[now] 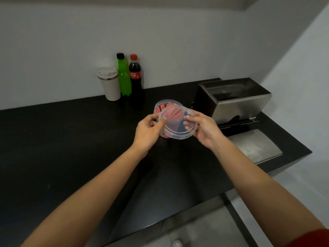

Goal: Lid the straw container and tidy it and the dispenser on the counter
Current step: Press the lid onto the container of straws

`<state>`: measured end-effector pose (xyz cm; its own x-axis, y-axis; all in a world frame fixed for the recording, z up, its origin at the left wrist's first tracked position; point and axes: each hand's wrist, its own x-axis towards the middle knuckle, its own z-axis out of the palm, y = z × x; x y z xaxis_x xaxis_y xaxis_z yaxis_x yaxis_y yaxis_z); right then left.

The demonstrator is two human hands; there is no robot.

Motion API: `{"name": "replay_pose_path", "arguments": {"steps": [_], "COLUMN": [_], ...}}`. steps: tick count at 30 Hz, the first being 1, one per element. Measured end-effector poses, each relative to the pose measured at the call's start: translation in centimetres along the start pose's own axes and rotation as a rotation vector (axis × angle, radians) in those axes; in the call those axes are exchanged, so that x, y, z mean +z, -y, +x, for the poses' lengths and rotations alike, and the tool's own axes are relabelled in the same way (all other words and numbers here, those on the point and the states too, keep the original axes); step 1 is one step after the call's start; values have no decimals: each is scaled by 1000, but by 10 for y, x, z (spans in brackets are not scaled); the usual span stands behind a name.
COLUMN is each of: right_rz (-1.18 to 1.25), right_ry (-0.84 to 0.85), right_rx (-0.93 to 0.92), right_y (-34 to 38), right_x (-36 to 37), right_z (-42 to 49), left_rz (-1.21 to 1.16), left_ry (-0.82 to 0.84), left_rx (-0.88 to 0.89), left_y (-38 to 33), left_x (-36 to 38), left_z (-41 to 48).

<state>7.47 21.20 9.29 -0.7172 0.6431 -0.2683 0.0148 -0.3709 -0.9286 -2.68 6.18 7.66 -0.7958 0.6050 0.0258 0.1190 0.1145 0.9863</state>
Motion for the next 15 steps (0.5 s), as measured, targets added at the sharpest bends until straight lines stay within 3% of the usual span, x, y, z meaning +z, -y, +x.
{"name": "replay_pose_path", "arguments": {"steps": [5, 15], "right_rz": [-173, -560], "right_ry": [46, 50], "right_rx": [-89, -273], "right_y": [14, 29], "right_x": [-4, -1], "right_z": [22, 66], "left_rz": [204, 452], "left_ry": [-166, -310], "left_rx": [35, 50], "left_y": [-16, -29], "left_x": [4, 11], "left_z": [21, 52]}}
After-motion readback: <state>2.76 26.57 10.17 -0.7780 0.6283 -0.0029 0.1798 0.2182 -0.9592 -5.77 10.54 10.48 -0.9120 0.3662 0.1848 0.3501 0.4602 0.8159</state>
